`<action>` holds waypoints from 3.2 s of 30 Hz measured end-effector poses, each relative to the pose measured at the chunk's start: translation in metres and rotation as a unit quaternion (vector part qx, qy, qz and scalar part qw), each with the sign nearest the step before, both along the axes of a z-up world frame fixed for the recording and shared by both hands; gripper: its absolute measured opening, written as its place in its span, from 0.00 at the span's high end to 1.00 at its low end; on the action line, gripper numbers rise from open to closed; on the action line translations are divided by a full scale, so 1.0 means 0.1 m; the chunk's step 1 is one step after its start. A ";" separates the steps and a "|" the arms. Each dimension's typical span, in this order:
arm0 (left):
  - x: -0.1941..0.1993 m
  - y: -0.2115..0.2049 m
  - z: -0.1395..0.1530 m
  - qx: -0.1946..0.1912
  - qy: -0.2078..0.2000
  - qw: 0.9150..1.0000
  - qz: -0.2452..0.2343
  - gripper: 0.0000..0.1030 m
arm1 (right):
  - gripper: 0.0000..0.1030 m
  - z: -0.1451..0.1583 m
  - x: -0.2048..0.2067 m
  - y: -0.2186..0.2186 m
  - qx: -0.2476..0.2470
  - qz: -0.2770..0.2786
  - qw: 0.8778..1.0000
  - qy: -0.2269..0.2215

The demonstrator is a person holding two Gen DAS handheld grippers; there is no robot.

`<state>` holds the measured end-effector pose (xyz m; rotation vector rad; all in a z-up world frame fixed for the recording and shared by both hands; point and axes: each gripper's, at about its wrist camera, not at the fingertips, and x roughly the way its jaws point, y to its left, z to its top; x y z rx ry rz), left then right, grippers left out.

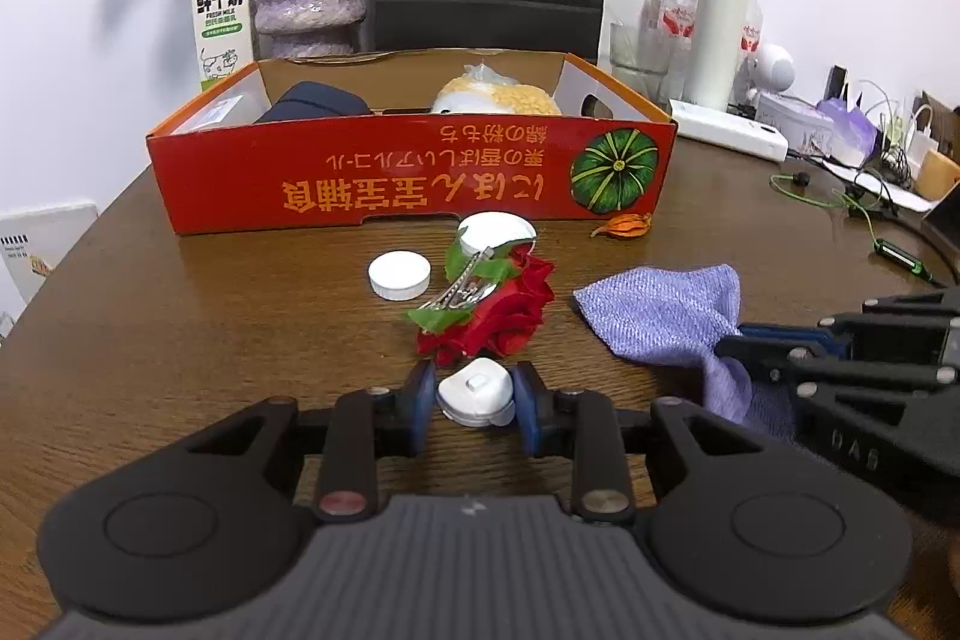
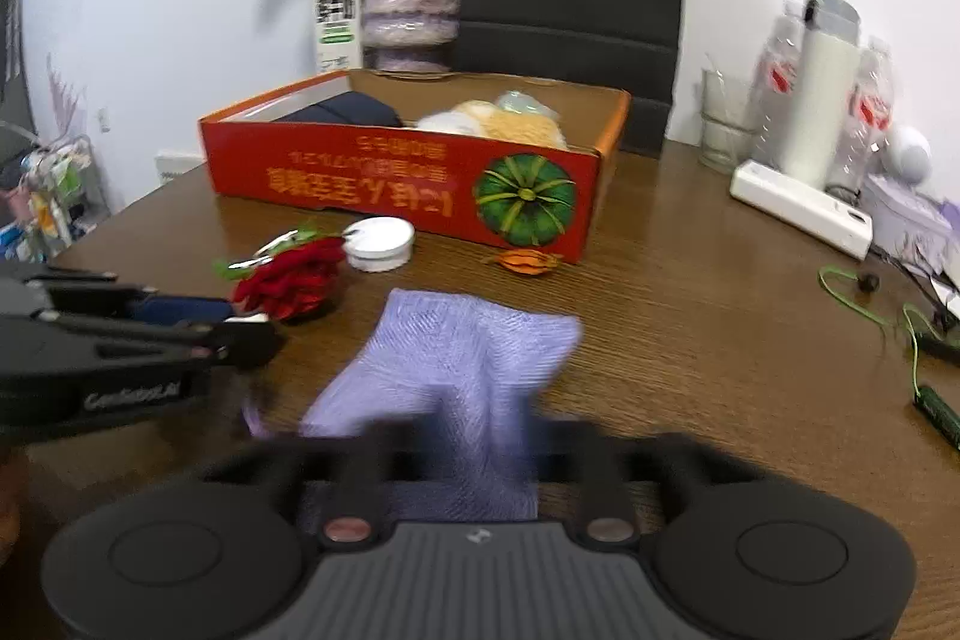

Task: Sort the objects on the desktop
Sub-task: 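Grasp white cap with left tool while right grasps purple cloth, drop both in box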

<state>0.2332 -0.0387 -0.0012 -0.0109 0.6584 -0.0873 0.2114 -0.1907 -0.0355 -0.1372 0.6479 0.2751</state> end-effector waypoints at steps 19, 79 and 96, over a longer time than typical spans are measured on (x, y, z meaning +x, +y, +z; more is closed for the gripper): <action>-0.24 0.14 0.32 -0.032 -0.041 0.999 -0.004 0.72 | 0.96 0.38 -0.13 -0.15 0.073 -0.026 0.994 -0.072; 2.01 0.99 0.62 -0.112 -0.069 0.983 0.127 0.00 | 0.07 0.58 2.38 0.26 0.145 -0.087 0.985 -0.044; 1.93 0.95 0.70 -0.099 -0.071 0.985 0.123 0.00 | 0.00 0.64 2.31 0.27 0.130 -0.078 0.988 -0.037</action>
